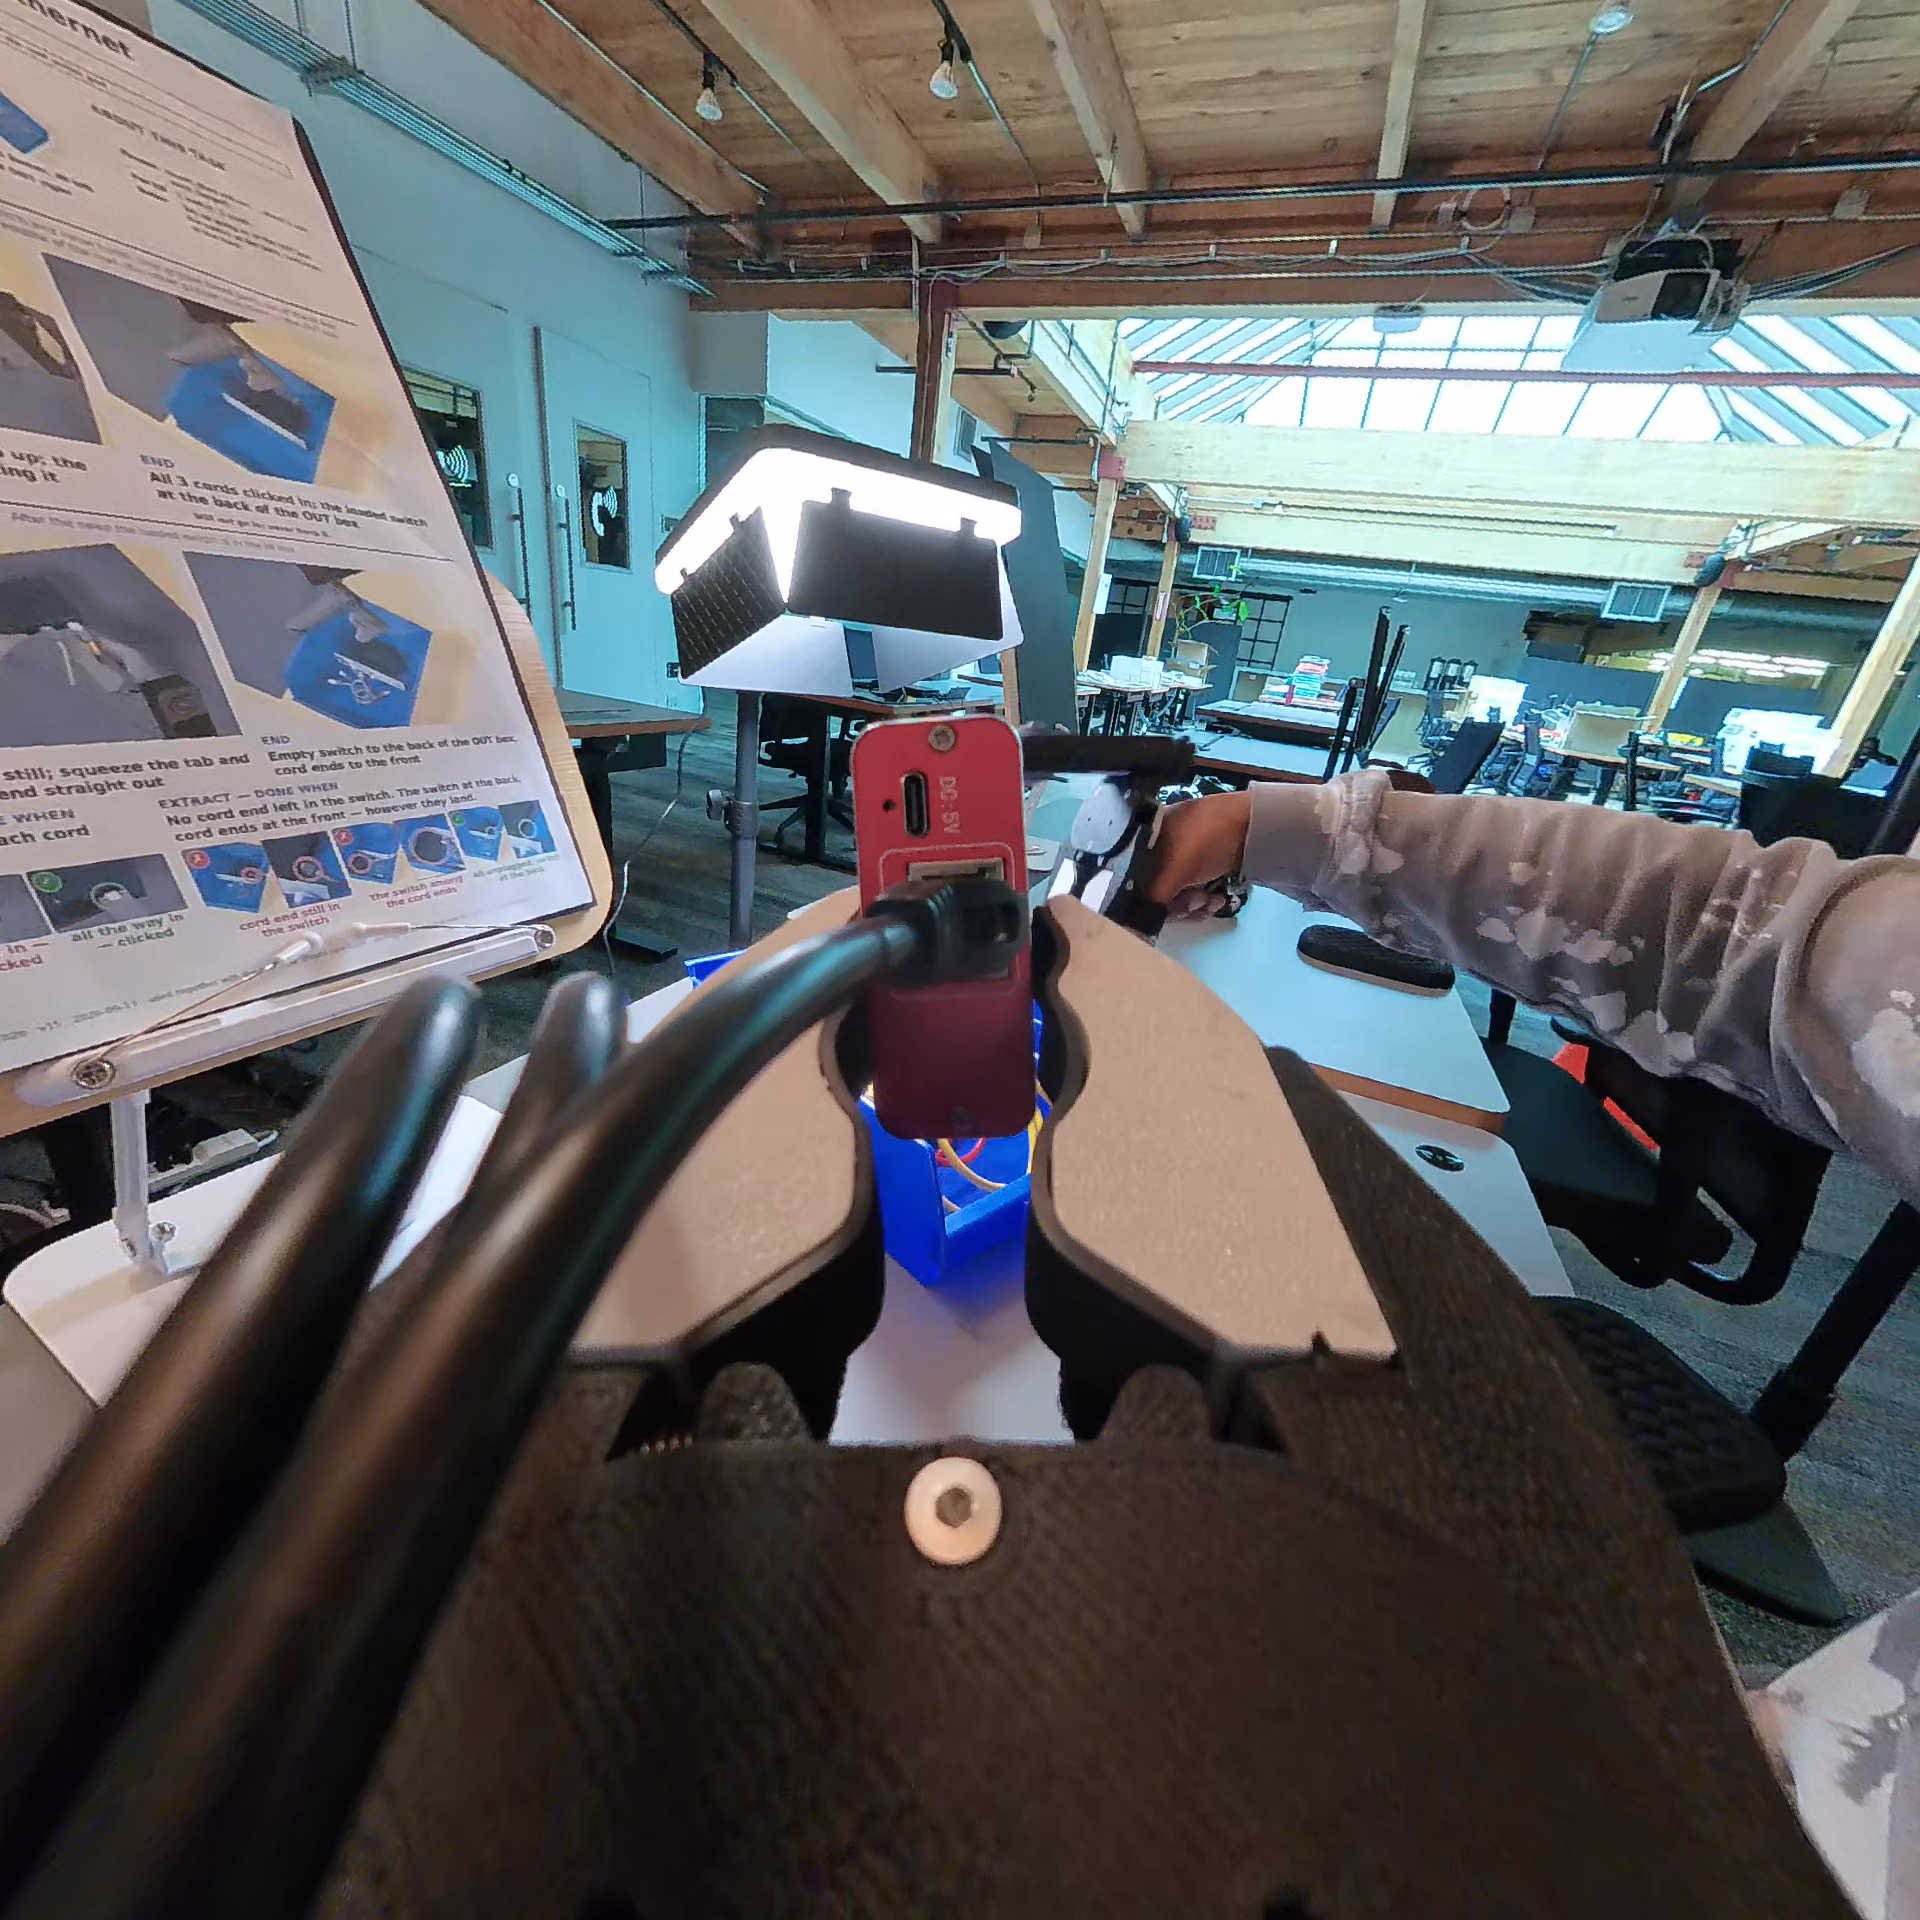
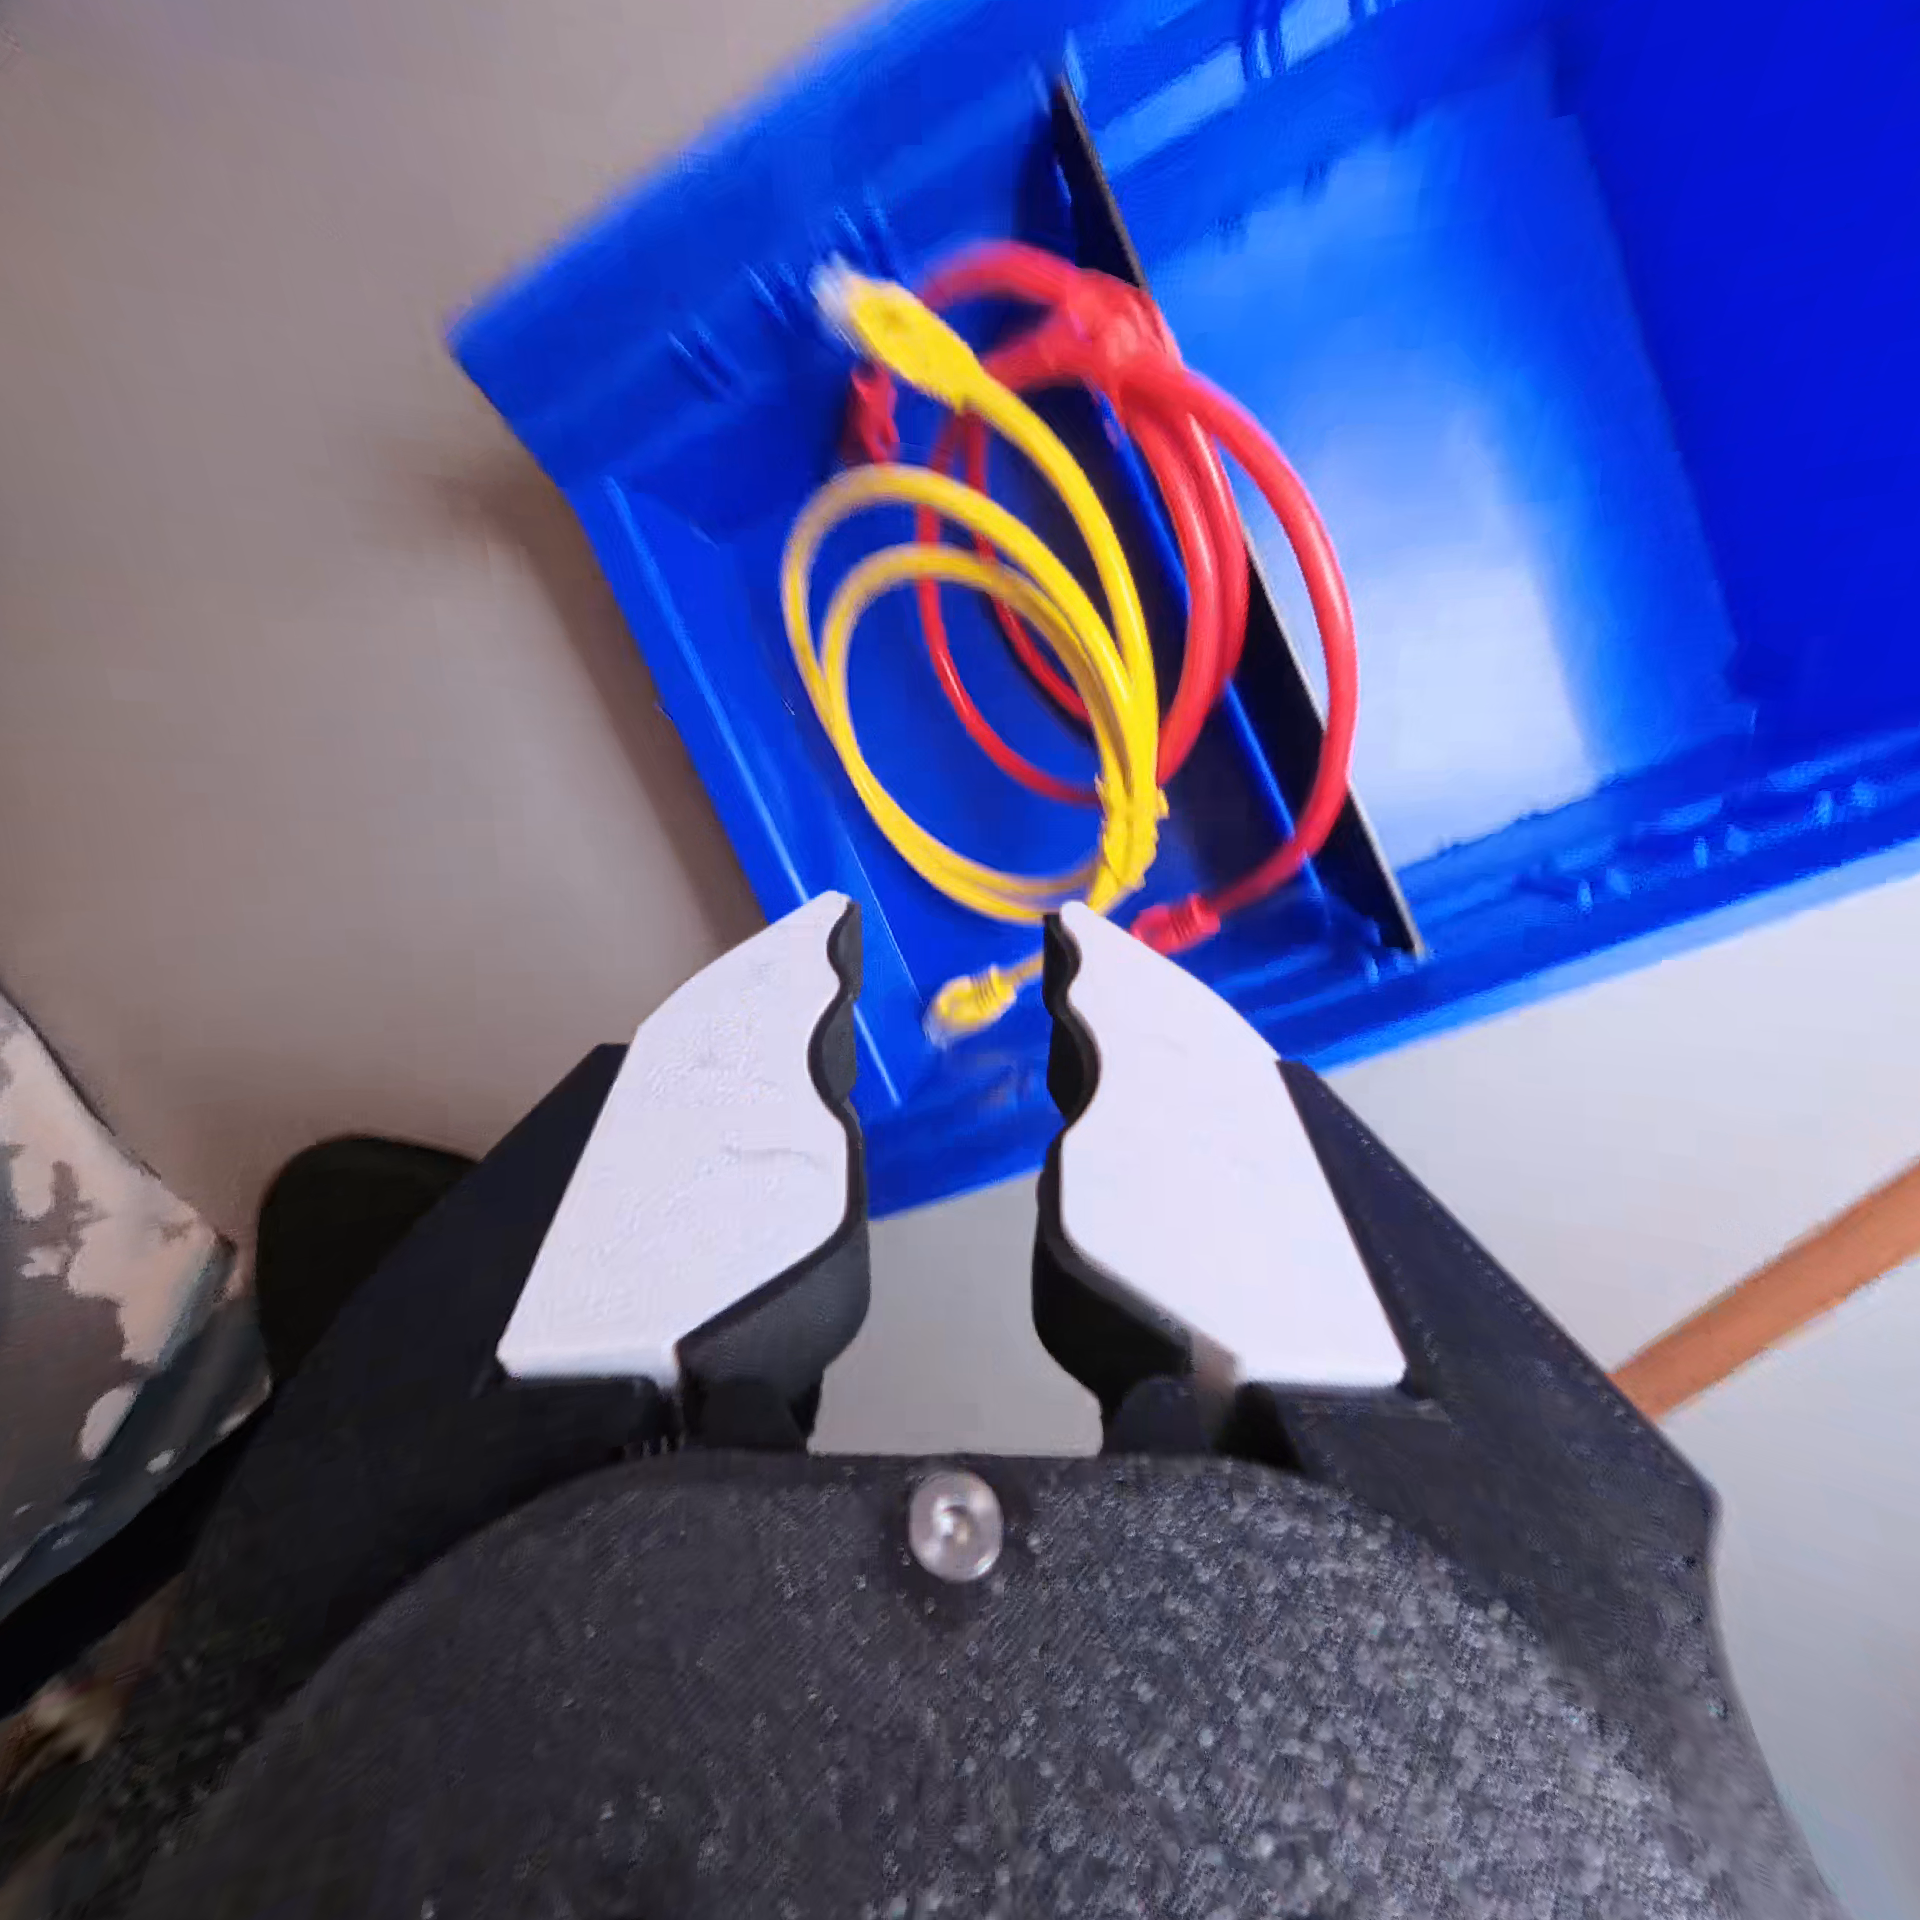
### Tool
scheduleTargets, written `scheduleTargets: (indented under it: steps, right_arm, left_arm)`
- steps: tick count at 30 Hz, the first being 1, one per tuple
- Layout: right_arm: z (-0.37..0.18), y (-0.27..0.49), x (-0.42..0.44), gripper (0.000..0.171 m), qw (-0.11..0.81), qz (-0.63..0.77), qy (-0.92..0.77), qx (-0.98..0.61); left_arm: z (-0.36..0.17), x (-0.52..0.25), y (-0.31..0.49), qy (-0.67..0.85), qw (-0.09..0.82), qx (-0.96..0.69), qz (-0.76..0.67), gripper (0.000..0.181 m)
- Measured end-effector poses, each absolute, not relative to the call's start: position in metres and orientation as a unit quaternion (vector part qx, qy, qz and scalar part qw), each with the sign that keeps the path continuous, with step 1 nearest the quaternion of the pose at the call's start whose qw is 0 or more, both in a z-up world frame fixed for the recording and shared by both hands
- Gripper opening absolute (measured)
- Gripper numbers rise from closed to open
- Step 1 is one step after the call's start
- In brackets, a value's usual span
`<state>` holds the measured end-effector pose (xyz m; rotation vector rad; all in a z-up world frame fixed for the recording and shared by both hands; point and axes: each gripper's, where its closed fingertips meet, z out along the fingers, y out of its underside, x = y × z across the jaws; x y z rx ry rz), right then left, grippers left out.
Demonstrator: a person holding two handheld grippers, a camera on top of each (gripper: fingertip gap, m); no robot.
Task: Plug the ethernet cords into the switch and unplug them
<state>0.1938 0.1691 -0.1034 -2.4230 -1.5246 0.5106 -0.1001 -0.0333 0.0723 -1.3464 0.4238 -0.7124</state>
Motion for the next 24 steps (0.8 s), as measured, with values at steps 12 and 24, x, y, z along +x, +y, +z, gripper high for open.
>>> scheduleTargets:
  steps: [12,24]
  right_arm:
    - [0.002,0.053,0.038,0.031,0.336,0.504,-0.546,-0.579]
    - [0.018,-0.019,-0.014,0.043,0.391,0.563,-0.579,-0.442]
  left_arm:
    - [0.05,-0.076,-0.019,0.19,0.679,-0.619,-0.347,0.028]
    - [-0.021,-0.031,-0.025,0.312,0.501,-0.712,-0.379,0.027]
